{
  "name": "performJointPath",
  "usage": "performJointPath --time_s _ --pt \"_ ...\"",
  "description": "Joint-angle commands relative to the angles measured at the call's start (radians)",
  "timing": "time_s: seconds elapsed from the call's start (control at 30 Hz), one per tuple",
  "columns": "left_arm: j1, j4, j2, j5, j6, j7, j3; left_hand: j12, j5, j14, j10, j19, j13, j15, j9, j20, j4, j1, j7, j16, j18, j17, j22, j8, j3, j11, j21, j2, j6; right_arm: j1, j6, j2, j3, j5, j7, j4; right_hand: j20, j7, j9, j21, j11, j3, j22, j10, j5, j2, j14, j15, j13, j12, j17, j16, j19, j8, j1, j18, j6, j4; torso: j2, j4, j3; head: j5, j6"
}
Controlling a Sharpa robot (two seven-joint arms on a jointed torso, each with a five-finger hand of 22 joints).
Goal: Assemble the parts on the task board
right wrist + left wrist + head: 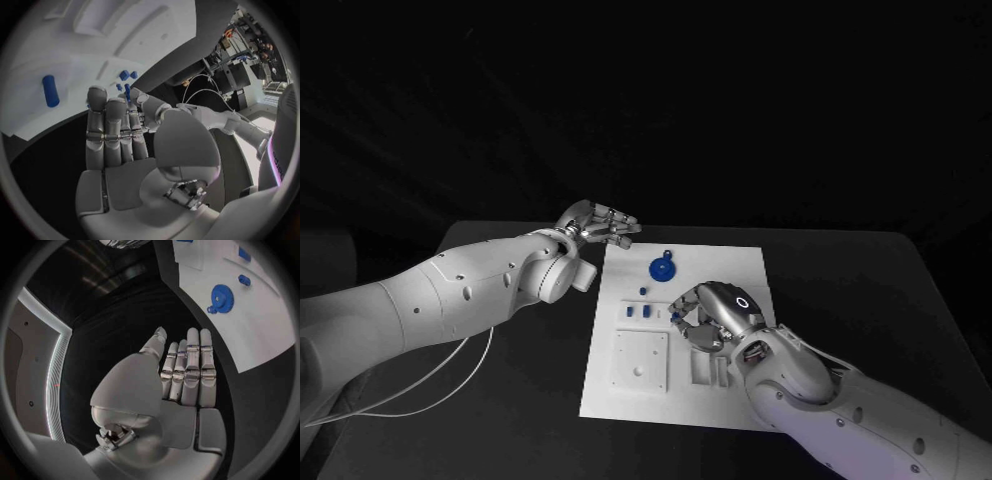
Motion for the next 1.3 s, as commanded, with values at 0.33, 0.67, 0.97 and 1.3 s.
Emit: performJointPath --time_s 0.33,0.67,0.97,1.3 --pt "0.001 -0.001 0.012 0.009 0.001 0.009 0.001 -0.002 0.000 -0.008 -0.002 0.000 0.000 0.001 0.001 0.007 -0.003 -0.001 0.003 -0.003 -0.007 -0.001 -0.002 -0.002 -0.001 0.000 0.003 0.006 -0.001 -0.020 0.007 0.039 -0.052 -0.043 0.022 -0.033 -0.005 -0.001 0.001 -0.003 0.001 -0.003 0.002 0.006 0.007 0.007 0.000 -0.008 0.001 0.002 0.002 -0.004 0.039 0.004 0.003 0.020 0.007 0.002 0.000 -0.0013 0.0009 0.027 -0.028" --pt "0.001 -0.001 0.016 0.009 0.007 0.007 0.001 -0.002 0.000 -0.008 -0.002 0.000 0.000 0.001 0.001 0.007 -0.003 -0.001 0.003 -0.003 -0.007 -0.001 -0.002 -0.002 -0.001 0.000 0.003 0.006 -0.001 -0.038 0.010 0.060 -0.065 -0.048 0.016 -0.058 -0.005 -0.001 0.001 -0.004 0.001 -0.003 0.002 0.006 0.009 0.009 0.000 -0.008 0.001 0.002 0.002 -0.005 0.039 0.004 0.002 0.020 0.007 0.000 0.000 0.0002 0.0002 0.039 -0.043" --pt "0.001 -0.001 0.018 0.009 0.014 0.004 0.001 -0.002 0.000 -0.008 -0.003 0.000 0.000 0.001 0.001 0.007 -0.001 -0.002 0.003 -0.002 -0.006 -0.001 -0.008 -0.002 -0.001 0.000 0.003 0.007 -0.001 -0.045 0.015 0.073 -0.066 -0.052 0.014 -0.075 -0.005 -0.001 0.001 -0.004 0.001 -0.003 0.002 0.006 0.009 0.009 0.000 -0.008 0.001 0.002 0.002 -0.005 0.039 0.004 0.002 0.020 0.007 0.000 0.000 -0.0005 -0.0003 0.035 -0.045" --pt "0.001 -0.002 0.019 0.009 0.016 0.003 0.001 -0.002 0.000 -0.008 -0.004 0.000 0.000 0.002 0.001 0.007 -0.001 -0.002 0.003 -0.002 -0.006 -0.001 -0.010 -0.002 -0.002 0.001 0.004 0.007 -0.002 -0.047 0.014 0.082 -0.067 -0.057 0.010 -0.085 -0.005 -0.001 0.001 -0.006 0.001 -0.004 0.003 0.006 0.010 0.012 0.000 -0.007 0.001 0.002 0.003 -0.006 0.039 0.004 -0.001 0.020 0.006 -0.005 0.000 -0.0006 -0.0003 0.042 -0.047"
